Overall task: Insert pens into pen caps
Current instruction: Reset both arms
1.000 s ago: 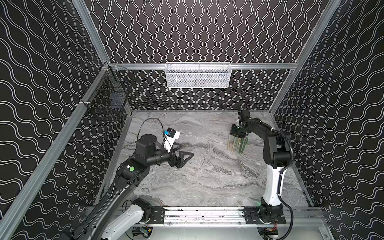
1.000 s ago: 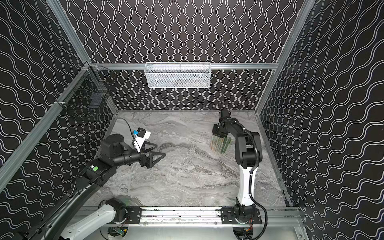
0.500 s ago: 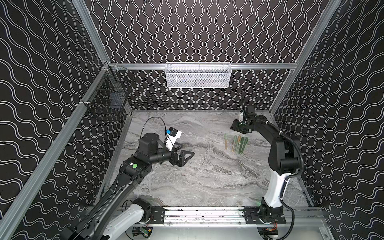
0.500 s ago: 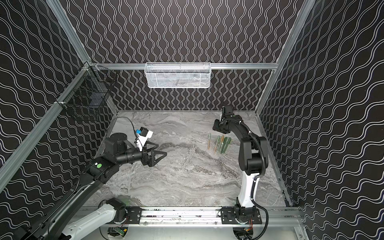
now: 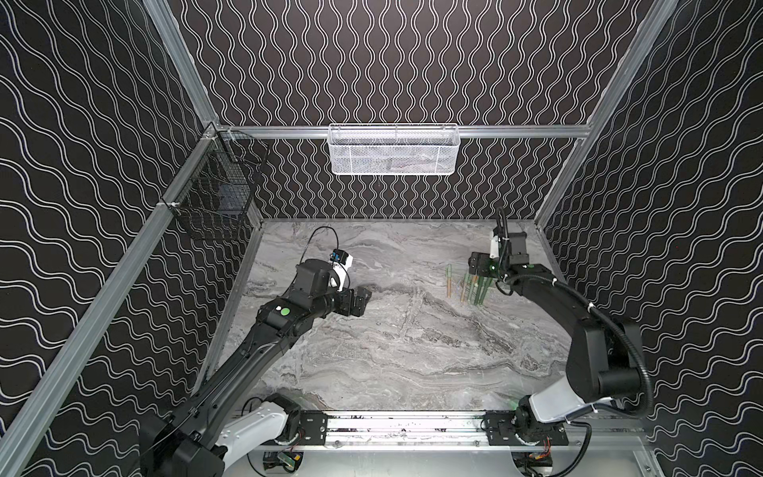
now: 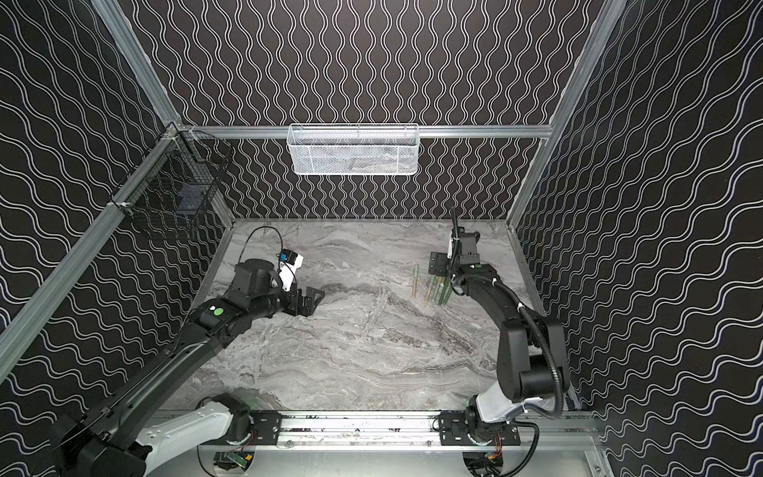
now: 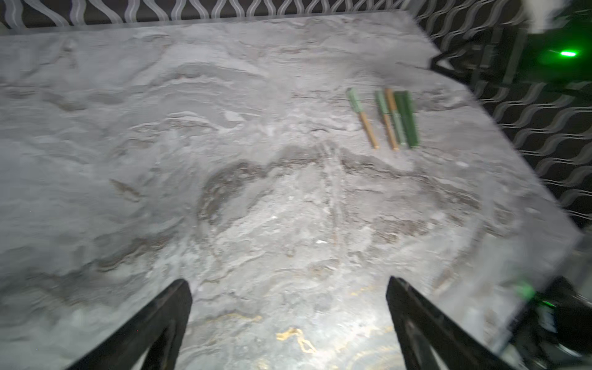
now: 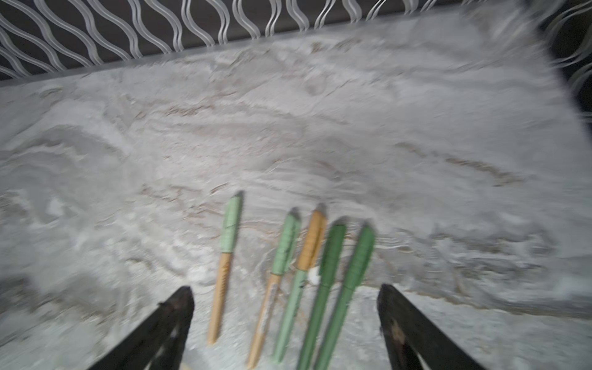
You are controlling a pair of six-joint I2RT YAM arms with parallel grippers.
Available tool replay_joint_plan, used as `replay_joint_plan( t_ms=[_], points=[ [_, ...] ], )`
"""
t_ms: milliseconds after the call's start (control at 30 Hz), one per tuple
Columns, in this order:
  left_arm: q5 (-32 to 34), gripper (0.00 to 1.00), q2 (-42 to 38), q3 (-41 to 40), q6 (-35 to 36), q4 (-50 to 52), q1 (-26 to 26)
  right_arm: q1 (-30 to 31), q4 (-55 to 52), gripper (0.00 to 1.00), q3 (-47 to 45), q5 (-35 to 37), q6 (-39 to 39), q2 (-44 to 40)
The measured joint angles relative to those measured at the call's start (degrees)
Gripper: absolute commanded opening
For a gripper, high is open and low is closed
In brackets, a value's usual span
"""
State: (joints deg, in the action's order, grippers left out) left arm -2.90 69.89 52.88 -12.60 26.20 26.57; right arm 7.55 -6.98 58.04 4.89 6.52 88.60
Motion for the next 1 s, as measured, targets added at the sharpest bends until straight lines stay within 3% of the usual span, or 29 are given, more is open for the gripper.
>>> replay_joint_plan(
  t_ms=[167, 300, 567, 700, 1000],
  points=[
    [11.93, 0.98, 2.84, -2.84, 4.42, -4.74, -0.59, 0.00, 5.97, 0.93, -6.58, 6.86, -1.27, -1.14],
    [21.24, 0.98, 3.30, -8.57, 8.81, -14.14, -1.86, 0.00, 14.14, 0.95, -13.16, 9.88, -3.10, -4.02],
    [34.84, 0.98, 7.82, -14.97, 12.76, -30.29, -9.25, 0.07, 34.38, 0.96, -29.33, 12.59, -4.74, -8.74],
    [38.42, 0.98, 9.99, -18.25, 12.98, -38.95, -10.75, 0.11, 40.26, 0.96, -32.24, 13.27, -3.91, -6.58],
    [39.78, 0.98, 16.39, -25.97, 15.13, -59.12, -10.82, 0.59, 44.81, 0.97, -33.31, 19.76, -2.43, -5.70]
  ],
)
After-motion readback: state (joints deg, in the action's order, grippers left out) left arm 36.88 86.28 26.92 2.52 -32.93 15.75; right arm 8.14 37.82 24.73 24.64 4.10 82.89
